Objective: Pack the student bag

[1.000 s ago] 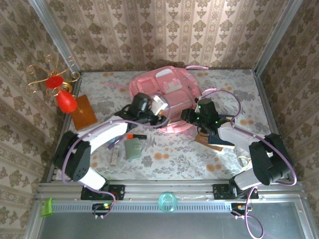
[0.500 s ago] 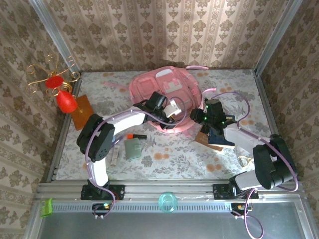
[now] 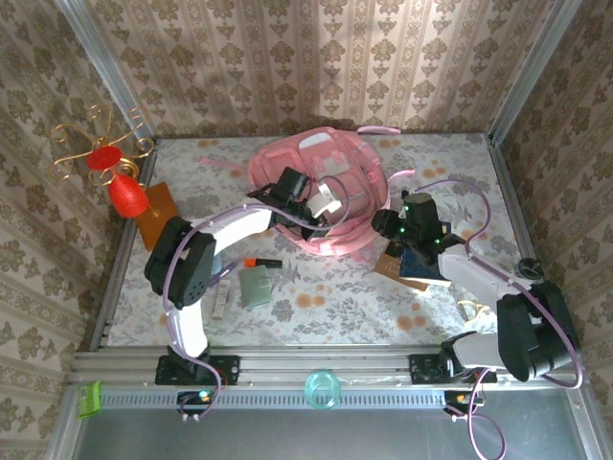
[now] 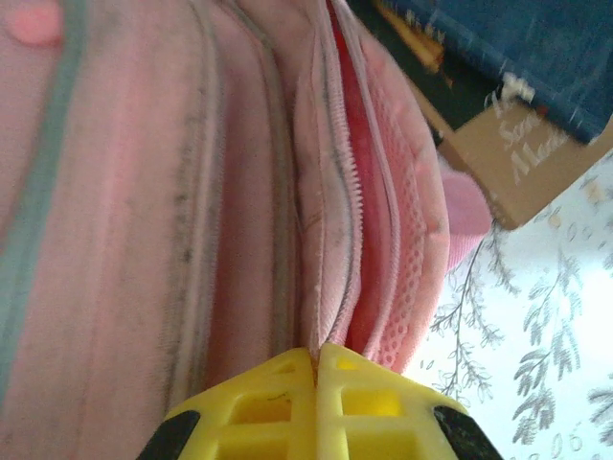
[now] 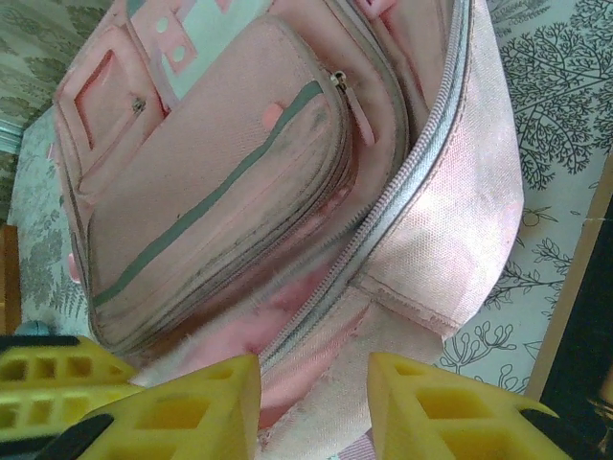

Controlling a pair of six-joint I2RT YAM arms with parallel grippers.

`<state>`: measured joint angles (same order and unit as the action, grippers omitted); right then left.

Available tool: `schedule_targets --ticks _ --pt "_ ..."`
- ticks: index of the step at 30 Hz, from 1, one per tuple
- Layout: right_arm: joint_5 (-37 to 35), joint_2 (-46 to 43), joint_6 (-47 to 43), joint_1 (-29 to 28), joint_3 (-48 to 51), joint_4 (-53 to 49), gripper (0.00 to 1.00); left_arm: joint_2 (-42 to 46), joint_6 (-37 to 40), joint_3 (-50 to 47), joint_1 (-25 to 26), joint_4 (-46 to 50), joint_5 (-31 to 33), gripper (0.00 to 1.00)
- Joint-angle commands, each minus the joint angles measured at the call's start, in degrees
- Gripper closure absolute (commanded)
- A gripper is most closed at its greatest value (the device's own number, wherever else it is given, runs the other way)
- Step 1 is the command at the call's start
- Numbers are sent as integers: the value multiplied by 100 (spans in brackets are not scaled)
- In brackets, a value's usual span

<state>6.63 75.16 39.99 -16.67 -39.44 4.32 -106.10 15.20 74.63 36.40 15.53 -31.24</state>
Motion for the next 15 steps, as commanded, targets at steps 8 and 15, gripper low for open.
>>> schedule_targets --ticks 8,15 --pt "-214 -58 -503 -516 22 186 60 1468 -1020 -125 -986 -1313 -930 100" --pt "-600 58 -490 -609 -98 -95 59 1495 -1202 106 -1557 -1495 -1002 100"
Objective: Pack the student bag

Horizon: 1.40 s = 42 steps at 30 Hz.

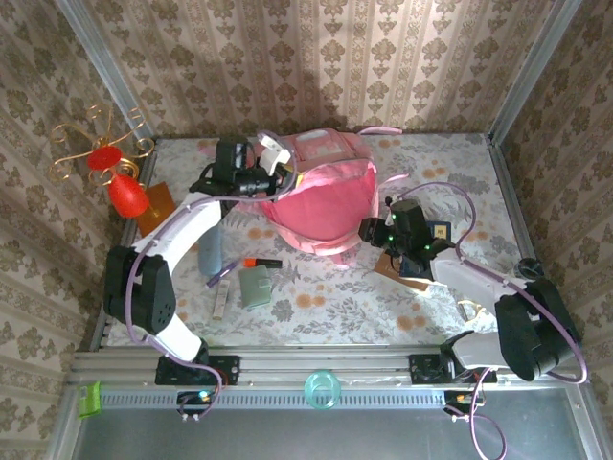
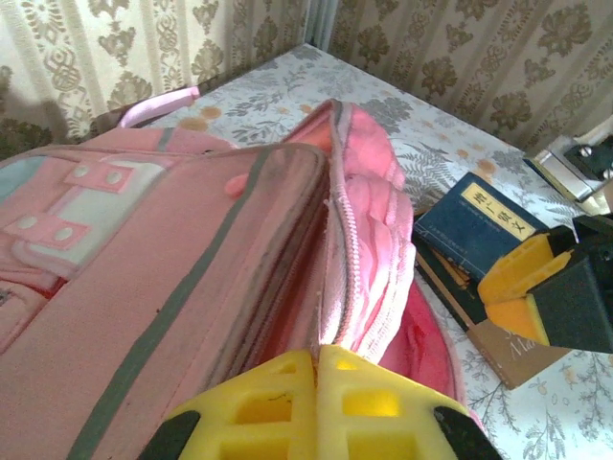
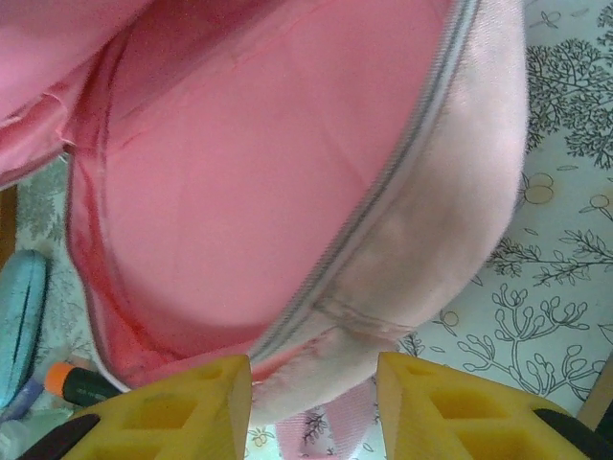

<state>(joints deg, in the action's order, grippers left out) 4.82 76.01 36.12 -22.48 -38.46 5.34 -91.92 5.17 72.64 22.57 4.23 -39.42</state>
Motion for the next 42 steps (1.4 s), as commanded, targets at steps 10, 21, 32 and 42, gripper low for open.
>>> schedule_targets --ticks 10,21,32,42 --pt "-1335 3 -388 1151 -335 -1545 24 182 -254 -562 -578 -445 50 100" --pt "-1931 552 -557 2387 -835 -2408 9 569 -1927 -1349 -46 -751 2033 44" --pt "459 626 -259 3198 -354 -2353 16 -478 -2917 -562 1963 -453 2228 35" --pt "1126 -518 24 3204 704 -2077 40 -2443 -3716 1157 2987 119 1499 46"
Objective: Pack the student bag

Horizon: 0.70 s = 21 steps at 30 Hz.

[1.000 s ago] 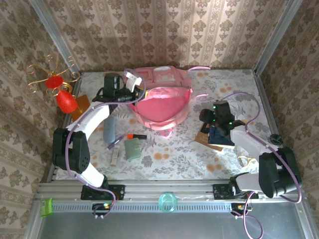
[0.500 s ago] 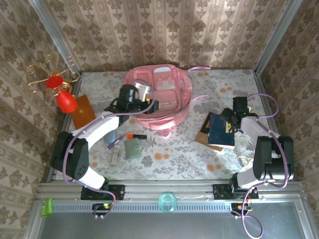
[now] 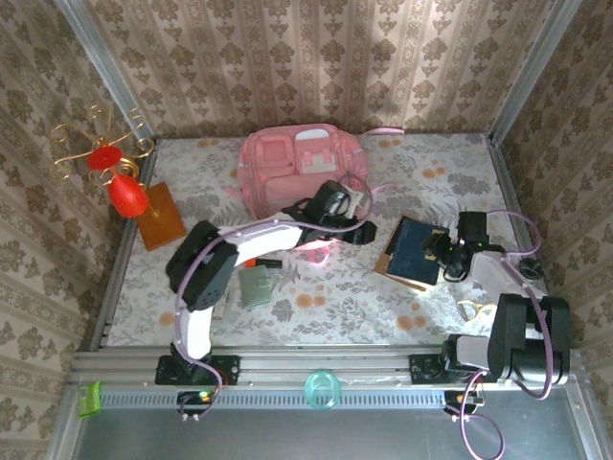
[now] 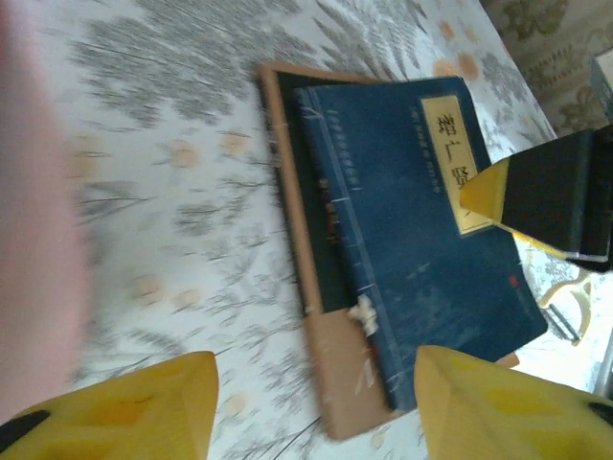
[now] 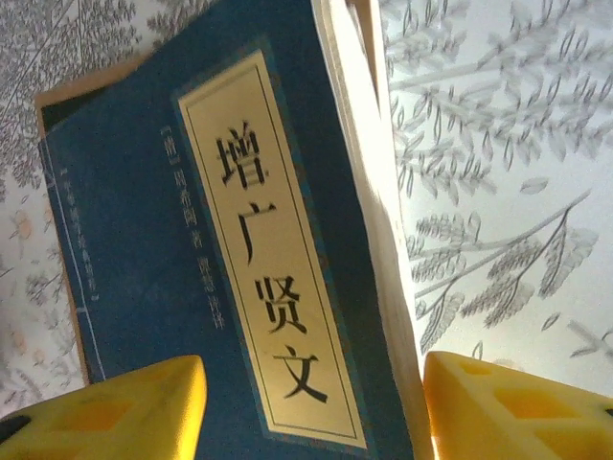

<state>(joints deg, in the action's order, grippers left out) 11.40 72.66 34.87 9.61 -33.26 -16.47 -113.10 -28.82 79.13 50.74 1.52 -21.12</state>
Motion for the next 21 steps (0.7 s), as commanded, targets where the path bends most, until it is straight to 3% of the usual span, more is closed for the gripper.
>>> schedule_targets --ticks 1,5,12,21 --pt "507 -254 170 -1 234 129 42 -503 -318 721 226 498 -371 48" --pt "438 -350 121 6 390 138 41 -1161 -304 1443 333 946 -603 56" --pt "768 -477 176 6 716 648 48 -1680 -352 1801 459 1079 -835 65" --pt "548 -2084 156 2 1331 1081 60 -1953 -348 1970 472 1164 -1006 72"
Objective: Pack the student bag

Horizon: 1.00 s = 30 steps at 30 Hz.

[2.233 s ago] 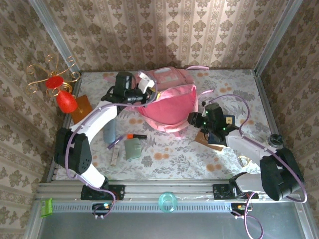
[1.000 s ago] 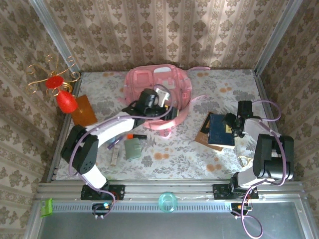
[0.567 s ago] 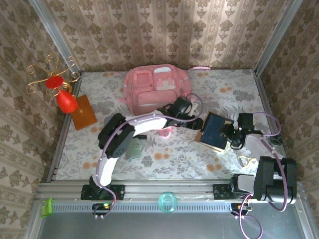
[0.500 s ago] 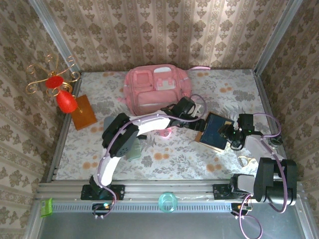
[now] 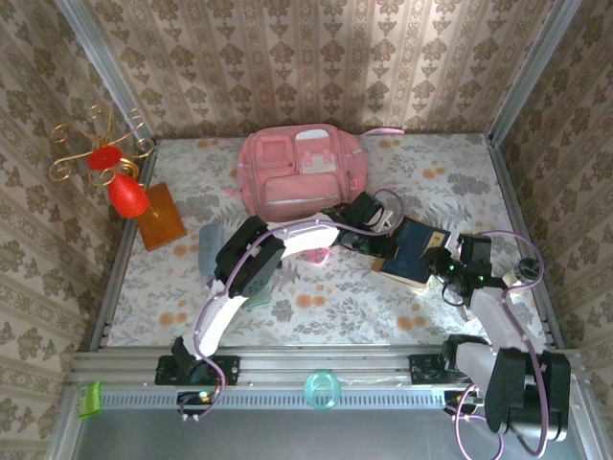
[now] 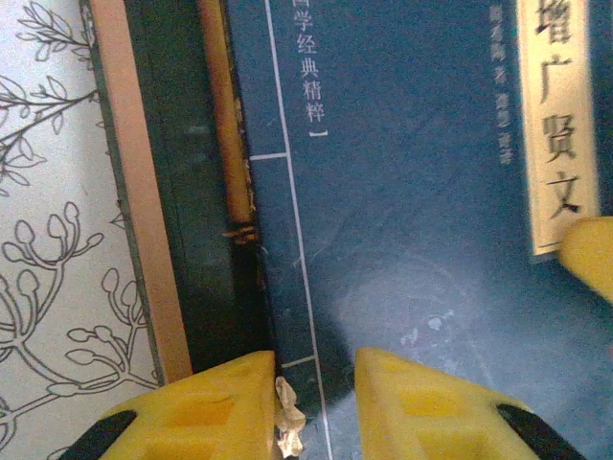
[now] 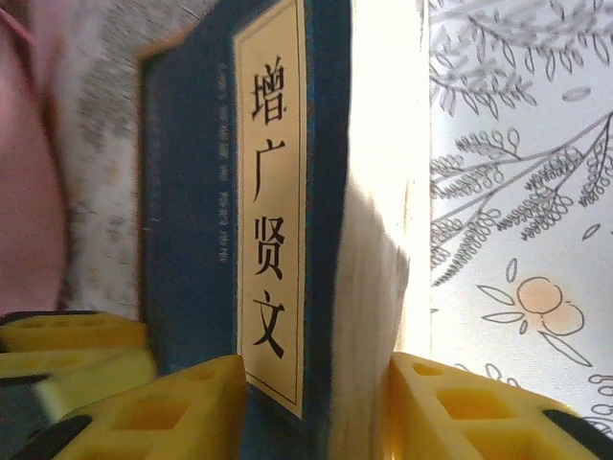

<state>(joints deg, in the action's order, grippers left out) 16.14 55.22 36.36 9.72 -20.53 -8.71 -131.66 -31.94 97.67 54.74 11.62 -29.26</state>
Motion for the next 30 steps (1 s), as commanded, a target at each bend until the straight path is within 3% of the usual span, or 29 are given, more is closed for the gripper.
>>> schedule_targets --ticks 1,18,24,27,30 --pt "109 -413 -20 -14 94 312 60 -96 -31 94 69 134 -167 72" --pt "652 91 -31 -271 113 889 64 -58 -49 35 47 1 -225 71" --pt "60 -231 56 -285 -56 549 88 347 18 -277 -59 -343 -244 62" --pt "-51 -430 71 -284 -267 272 97 1195 686 -1042 -190 -1046 -210 54" --pt "520 -389 93 -299 -500 331 100 2310 2005 -1982 -360 -920 597 50"
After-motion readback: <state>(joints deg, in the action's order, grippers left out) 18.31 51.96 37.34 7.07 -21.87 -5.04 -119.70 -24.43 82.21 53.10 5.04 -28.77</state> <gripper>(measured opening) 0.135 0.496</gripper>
